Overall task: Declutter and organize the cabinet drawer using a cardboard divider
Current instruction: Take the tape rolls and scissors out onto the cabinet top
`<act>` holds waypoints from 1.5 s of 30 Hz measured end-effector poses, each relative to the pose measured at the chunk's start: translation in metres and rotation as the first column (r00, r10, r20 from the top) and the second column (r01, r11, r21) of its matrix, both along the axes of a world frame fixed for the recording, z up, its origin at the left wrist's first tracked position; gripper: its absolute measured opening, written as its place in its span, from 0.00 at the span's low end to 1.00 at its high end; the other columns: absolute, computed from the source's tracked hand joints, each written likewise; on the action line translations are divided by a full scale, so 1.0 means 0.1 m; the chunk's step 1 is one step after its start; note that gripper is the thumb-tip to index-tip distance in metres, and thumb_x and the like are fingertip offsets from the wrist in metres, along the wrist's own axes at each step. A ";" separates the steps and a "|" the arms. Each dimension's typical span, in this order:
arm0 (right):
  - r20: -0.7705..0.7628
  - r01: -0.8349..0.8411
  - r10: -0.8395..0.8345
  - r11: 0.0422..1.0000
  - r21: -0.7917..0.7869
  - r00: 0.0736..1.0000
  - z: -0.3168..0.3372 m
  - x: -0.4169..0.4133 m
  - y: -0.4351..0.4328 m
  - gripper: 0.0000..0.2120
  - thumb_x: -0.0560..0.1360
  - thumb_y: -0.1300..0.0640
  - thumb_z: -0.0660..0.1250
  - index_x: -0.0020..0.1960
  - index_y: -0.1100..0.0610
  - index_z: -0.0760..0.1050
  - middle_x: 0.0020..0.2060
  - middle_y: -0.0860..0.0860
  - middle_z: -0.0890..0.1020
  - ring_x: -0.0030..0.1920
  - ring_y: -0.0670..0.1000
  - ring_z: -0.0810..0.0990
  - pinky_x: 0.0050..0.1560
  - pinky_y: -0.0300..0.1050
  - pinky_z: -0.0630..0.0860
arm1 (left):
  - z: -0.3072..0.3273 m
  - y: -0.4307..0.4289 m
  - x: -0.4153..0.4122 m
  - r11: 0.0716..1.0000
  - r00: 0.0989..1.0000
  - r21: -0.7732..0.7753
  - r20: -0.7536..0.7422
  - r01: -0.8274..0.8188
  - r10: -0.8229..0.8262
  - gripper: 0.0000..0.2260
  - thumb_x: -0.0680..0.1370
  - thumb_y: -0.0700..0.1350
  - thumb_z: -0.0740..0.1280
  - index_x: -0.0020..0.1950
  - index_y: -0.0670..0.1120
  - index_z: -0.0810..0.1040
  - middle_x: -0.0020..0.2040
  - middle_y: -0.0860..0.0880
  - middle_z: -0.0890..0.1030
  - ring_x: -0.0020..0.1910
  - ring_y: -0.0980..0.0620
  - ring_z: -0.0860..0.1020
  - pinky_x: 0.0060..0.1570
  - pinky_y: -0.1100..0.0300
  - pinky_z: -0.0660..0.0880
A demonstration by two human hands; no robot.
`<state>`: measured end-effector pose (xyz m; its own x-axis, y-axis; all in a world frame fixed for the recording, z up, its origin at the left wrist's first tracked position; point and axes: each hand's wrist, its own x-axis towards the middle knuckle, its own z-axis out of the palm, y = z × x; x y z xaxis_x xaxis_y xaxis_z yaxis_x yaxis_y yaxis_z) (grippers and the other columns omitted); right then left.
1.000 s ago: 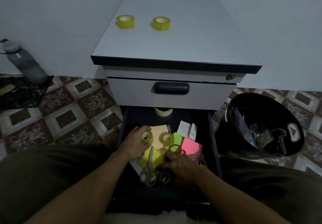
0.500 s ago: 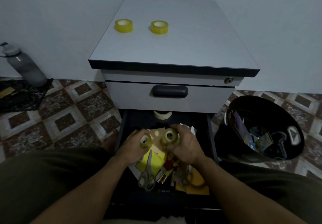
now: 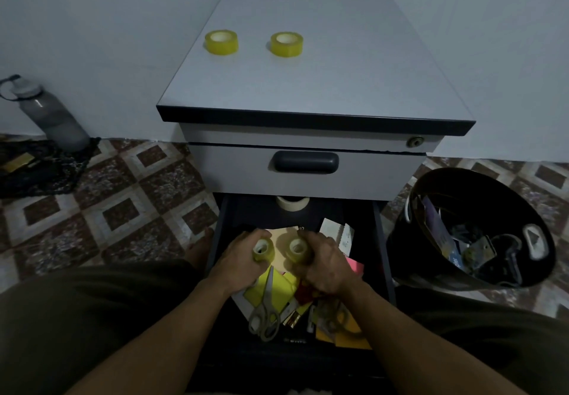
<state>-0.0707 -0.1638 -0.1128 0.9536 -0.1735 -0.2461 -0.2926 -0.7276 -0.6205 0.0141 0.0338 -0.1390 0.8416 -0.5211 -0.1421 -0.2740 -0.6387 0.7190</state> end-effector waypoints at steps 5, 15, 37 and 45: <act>0.034 0.055 -0.059 0.994 0.097 0.998 -0.03 -0.01 0.01 0.31 0.67 0.47 0.76 0.68 0.48 0.72 0.59 0.50 0.79 0.59 0.53 0.77 0.61 0.50 0.75 | 0.02 0.00 0.00 1.000 1.000 0.008 -0.004 -0.004 0.004 0.23 0.72 0.44 0.74 0.64 0.59 0.73 0.58 0.53 0.75 0.58 0.52 0.76 0.57 0.51 0.76; 0.057 0.155 -0.177 0.949 0.275 0.983 0.28 -0.09 -0.04 0.26 0.68 0.62 0.76 0.63 0.51 0.73 0.52 0.46 0.80 0.50 0.46 0.79 0.39 0.23 0.70 | 0.26 0.02 -0.05 0.997 0.998 -0.071 -0.043 -0.038 0.035 0.22 0.72 0.42 0.74 0.62 0.59 0.75 0.57 0.54 0.76 0.54 0.54 0.77 0.52 0.54 0.78; 0.469 -0.032 -0.049 0.986 0.163 0.882 2.38 -0.20 -0.07 0.27 0.66 0.54 0.79 0.62 0.44 0.76 0.49 0.43 0.83 0.46 0.42 0.83 0.47 0.43 0.81 | 2.73 0.36 -0.06 0.924 0.945 -0.383 0.300 -0.005 0.129 0.20 0.64 0.51 0.77 0.55 0.57 0.81 0.47 0.61 0.82 0.47 0.64 0.80 0.44 0.73 0.75; 0.538 0.038 -0.044 0.999 0.021 0.842 3.02 0.62 -0.26 0.25 0.65 0.50 0.78 0.61 0.48 0.77 0.48 0.44 0.82 0.47 0.46 0.81 0.50 0.45 0.78 | 3.10 0.22 0.83 0.953 0.900 -0.278 0.376 -0.117 0.220 0.20 0.68 0.48 0.78 0.58 0.59 0.80 0.50 0.56 0.81 0.43 0.61 0.79 0.39 0.70 0.72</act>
